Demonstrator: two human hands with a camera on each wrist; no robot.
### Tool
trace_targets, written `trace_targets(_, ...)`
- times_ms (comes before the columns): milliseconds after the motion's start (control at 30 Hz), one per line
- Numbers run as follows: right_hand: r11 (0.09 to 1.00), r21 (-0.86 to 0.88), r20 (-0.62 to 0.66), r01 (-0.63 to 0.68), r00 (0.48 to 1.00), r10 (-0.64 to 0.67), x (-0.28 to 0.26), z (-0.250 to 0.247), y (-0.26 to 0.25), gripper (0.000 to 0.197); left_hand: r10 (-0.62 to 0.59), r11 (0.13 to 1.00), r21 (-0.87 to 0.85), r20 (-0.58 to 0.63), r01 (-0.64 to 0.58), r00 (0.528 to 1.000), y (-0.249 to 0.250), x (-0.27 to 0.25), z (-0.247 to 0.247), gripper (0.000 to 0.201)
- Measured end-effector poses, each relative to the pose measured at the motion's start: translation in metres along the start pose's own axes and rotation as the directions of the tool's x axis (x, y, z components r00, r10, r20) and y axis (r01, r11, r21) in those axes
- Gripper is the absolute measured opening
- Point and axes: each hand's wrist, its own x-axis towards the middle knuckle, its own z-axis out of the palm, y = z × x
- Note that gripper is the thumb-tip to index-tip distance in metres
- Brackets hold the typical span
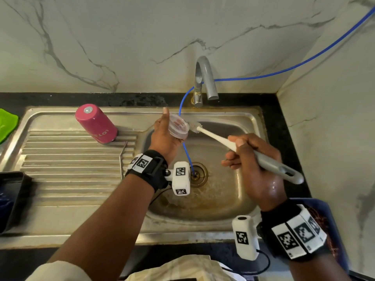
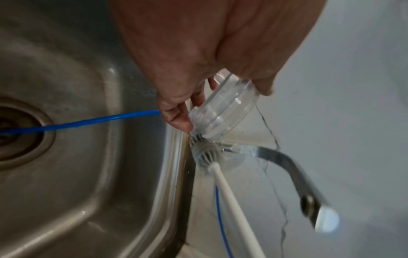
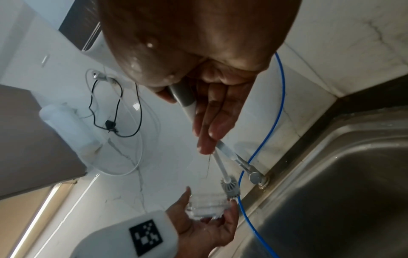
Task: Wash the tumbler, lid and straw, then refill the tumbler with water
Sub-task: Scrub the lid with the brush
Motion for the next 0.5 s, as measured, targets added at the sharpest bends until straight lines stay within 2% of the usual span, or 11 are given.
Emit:
trace_targets(33,1.0,0.028,-0.018,0.0,1.0,0.0,-0.001,-0.004,-0.003,0.026,-0.02,1.0,-0.023,0.014,0.02,1.0,0.002,0.0,-0.003,0.077)
trace_targets(100,0.998,0.052,-0.038,0.028,0.999,-0.026,-0.005,-0.011,-0.009,0.027,-0.069,0.997,-0.033,0.043,0.07,0.997,0.006,0.0,-0.008,0.078)
trace_targets(200,0.997,0.06,0.023,0.038,0.999,-0.04,-0.013,-0.011,-0.011,0.026,-0.13,0.991,-0.022,0.128,0.133,0.983,0.007,-0.001,-0.009,0.077)
trace_targets(300,0.999,0.051,0.076,-0.011,0.997,0.008,-0.016,-0.004,-0.005,0.023,-0.131,0.987,-0.065,0.173,0.144,0.976,0.005,-0.009,-0.001,0.063)
trace_targets(433,0.998,0.063,0.009,0.006,1.0,-0.006,-0.003,-0.007,-0.011,0.028,-0.166,0.985,-0.016,0.182,0.172,0.969,-0.001,-0.015,0.003,0.047)
trace_targets(500,0.996,0.088,0.015,-0.001,1.0,0.0,0.006,-0.01,-0.02,0.03,-0.214,0.977,0.028,0.186,0.213,0.959,-0.004,-0.015,0.004,0.041)
